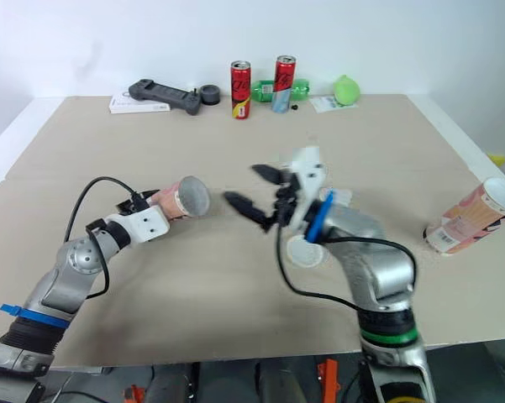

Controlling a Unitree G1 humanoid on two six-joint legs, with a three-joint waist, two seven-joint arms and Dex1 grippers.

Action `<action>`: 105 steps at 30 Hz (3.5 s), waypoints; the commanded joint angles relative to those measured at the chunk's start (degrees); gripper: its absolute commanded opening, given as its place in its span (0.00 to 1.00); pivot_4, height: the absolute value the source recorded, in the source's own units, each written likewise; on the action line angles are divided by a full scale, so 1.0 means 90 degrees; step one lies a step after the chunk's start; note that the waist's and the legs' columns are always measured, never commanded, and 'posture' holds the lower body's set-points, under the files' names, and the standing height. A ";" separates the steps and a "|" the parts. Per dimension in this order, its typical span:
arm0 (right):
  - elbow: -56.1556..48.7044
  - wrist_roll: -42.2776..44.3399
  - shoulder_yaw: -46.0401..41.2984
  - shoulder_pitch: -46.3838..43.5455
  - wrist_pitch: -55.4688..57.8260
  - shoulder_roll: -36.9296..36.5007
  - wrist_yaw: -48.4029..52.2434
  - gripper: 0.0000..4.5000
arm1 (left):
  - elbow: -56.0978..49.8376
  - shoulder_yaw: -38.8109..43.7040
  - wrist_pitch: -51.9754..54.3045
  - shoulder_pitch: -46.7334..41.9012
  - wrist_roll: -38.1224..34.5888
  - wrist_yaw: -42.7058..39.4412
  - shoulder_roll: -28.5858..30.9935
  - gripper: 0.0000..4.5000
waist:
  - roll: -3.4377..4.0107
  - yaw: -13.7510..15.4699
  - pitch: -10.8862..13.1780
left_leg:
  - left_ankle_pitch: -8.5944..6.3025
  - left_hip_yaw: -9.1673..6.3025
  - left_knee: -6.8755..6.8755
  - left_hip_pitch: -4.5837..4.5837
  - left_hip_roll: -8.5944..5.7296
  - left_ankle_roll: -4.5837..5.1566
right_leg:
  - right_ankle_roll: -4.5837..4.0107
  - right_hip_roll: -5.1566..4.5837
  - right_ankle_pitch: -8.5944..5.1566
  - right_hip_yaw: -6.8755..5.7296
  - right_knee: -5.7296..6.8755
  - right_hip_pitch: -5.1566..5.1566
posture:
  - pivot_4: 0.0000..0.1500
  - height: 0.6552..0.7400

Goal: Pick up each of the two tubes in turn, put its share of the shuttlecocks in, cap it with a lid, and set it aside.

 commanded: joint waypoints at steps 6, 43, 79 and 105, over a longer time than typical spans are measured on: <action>0.0589 -0.0508 -0.0999 0.0814 -0.0641 -0.0363 -0.0806 0.99 | 0.0267 -0.0142 -0.0189 -0.0298 -0.0133 0.0012 -0.0154 0.66 | 0.0006 -0.0021 -0.0002 | 0.0002 0.0001 0.0000 0.0003 -0.0001 0.0003 | 0.0006 0.0000 0.0000 0.0003 0.0000 0.0000 | 1.00 1.00; -0.0202 0.0524 0.0164 -0.0338 -0.0087 -0.0720 0.0467 0.01 | 0.0643 -0.0444 -0.0401 -0.0688 -0.0066 -0.0007 -0.0364 0.66 | 0.0024 -0.0064 0.0001 | 0.0009 0.0002 -0.0002 0.0009 -0.0004 0.0013 | 0.0018 0.0006 0.0007 0.0016 0.0000 0.0002 | 1.00 1.00; 0.3663 -0.1653 0.0884 -0.1591 -0.1805 0.0850 -0.1717 0.99 | 0.0425 -0.0346 -0.0188 -0.0704 -0.0085 0.0034 -0.0350 0.66 | 0.0021 -0.0054 0.0000 | 0.0021 0.0009 -0.0006 0.0005 -0.0002 0.0015 | 0.0010 0.0007 0.0023 0.0016 0.0000 -0.0009 | 1.00 1.00; 0.9254 -0.2348 0.0284 -0.4177 -0.4537 0.1444 -0.2892 0.02 | -0.0087 -0.0270 0.0110 -0.0436 -0.0062 0.0084 -0.0277 0.66 | 0.0022 -0.0135 0.0001 | 0.0021 0.0007 -0.0019 0.0002 -0.0005 0.0015 | -0.0017 0.0007 0.0033 0.0020 0.0000 -0.0010 | 1.00 1.00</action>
